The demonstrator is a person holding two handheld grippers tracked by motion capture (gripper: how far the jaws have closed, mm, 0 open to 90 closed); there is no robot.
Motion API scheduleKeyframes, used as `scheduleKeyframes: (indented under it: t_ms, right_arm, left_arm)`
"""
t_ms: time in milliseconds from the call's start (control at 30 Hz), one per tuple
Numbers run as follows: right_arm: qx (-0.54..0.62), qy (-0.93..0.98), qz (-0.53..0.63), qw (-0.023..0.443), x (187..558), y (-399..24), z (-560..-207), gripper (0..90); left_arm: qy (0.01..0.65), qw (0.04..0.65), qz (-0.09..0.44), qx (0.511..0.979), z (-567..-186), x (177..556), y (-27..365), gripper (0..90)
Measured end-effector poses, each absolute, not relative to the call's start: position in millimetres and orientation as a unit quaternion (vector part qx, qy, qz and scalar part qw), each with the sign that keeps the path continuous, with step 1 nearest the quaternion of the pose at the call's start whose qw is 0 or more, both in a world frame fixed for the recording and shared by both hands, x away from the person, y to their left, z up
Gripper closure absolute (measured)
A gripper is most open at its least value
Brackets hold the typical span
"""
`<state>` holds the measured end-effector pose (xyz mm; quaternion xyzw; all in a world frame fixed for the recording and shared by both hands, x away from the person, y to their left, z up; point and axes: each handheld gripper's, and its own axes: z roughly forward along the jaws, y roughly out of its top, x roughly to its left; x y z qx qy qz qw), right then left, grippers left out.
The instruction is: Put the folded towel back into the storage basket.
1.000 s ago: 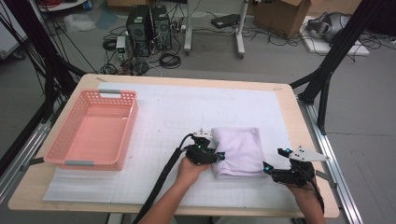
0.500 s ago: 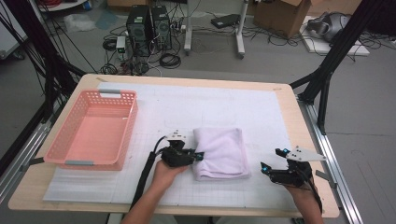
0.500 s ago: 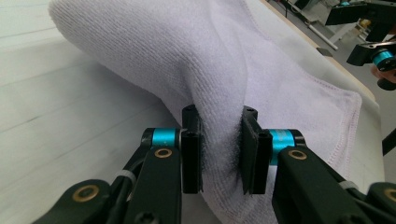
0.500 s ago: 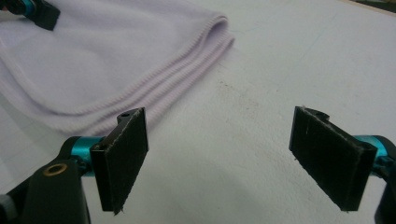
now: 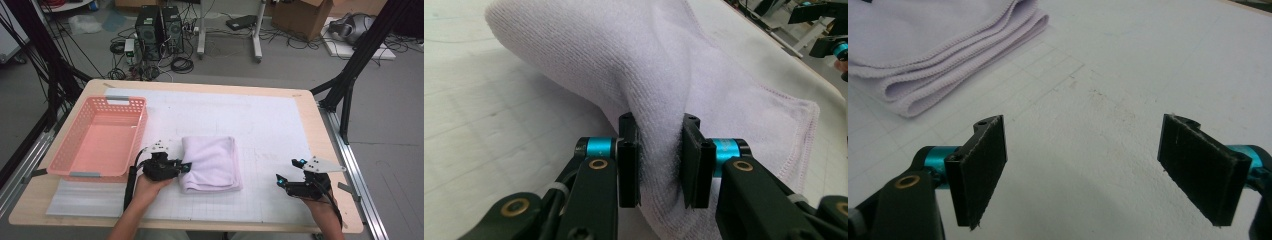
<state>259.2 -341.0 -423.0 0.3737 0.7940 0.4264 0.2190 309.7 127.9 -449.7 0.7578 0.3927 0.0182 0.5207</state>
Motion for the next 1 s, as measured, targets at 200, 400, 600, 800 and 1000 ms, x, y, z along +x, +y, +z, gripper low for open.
scheduleKeyframes:
  t_ms: [200, 400, 600, 800, 1000]
  right_arm:
    - [0.373, 0.796, 0.424, 0.219, 260, -340, -423, 18.7]
    - [0.370, 0.796, 0.425, 0.218, 260, -338, -423, 18.7]
    - [0.368, 0.799, 0.424, 0.217, 261, -336, -424, 18.7]
    - [0.369, 0.797, 0.426, 0.216, 261, -336, -423, 18.8]
    - [0.368, 0.798, 0.426, 0.216, 261, -336, -423, 18.9]
  left_arm:
    - [0.438, 0.523, 0.038, 0.730, -452, 311, 131, 38.7]
    - [0.476, 0.517, 0.039, 0.710, -454, 317, 129, 33.7]
    - [0.474, 0.489, 0.020, 0.732, -455, 324, 116, 37.8]
    - [0.453, 0.475, 0.038, 0.753, -454, 322, 105, 45.2]
    - [0.434, 0.476, 0.039, 0.763, -455, 321, 104, 55.2]
